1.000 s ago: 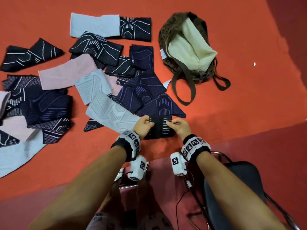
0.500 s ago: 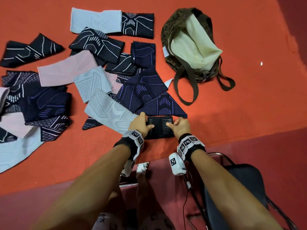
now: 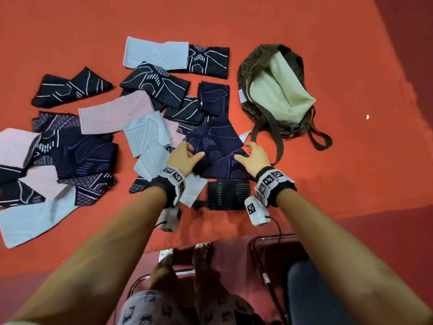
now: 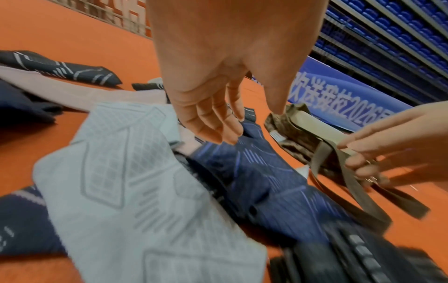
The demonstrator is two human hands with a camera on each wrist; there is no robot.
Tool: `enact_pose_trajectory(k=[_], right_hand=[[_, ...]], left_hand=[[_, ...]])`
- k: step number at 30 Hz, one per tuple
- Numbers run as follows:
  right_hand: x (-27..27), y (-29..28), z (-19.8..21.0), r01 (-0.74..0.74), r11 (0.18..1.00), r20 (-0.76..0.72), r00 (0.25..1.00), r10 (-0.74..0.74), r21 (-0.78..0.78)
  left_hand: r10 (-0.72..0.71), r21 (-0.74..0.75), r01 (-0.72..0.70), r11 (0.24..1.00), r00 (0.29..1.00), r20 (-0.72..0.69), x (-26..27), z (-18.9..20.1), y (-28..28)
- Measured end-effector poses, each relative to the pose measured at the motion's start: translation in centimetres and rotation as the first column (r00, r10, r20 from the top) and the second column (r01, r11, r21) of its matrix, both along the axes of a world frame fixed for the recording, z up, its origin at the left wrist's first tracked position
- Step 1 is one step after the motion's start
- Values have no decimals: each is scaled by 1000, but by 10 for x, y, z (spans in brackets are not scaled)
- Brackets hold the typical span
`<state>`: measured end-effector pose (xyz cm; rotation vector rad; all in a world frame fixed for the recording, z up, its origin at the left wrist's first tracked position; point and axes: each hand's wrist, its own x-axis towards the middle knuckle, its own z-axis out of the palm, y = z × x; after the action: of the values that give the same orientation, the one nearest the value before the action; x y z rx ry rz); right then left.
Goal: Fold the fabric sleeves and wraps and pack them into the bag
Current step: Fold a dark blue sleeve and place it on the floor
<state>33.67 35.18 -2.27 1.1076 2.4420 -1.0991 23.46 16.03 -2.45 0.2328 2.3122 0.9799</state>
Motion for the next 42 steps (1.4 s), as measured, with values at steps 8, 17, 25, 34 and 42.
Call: enact_pose_trajectory(k=[8, 17, 25, 34, 42], right_hand=[[-37, 3, -10, -89, 993, 195, 975, 102, -77], [-100, 8, -53, -13, 1000, 221, 975, 7, 25], [-104, 5, -65, 4, 983, 372, 925, -74, 184], [-93, 4, -42, 68, 996, 245, 966, -81, 63], [-83, 14, -18, 315, 931, -7, 947, -322, -184]], left_hand=[[-1, -156, 16, 988, 996, 94, -50, -6, -6], [38, -262, 23, 965, 973, 227, -68, -55, 6], [38, -88, -14, 996, 960, 279, -81, -55, 5], [145, 288, -256, 923, 924, 354, -87, -9, 0], [213, 447, -295, 845, 951, 224, -105, 24, -5]])
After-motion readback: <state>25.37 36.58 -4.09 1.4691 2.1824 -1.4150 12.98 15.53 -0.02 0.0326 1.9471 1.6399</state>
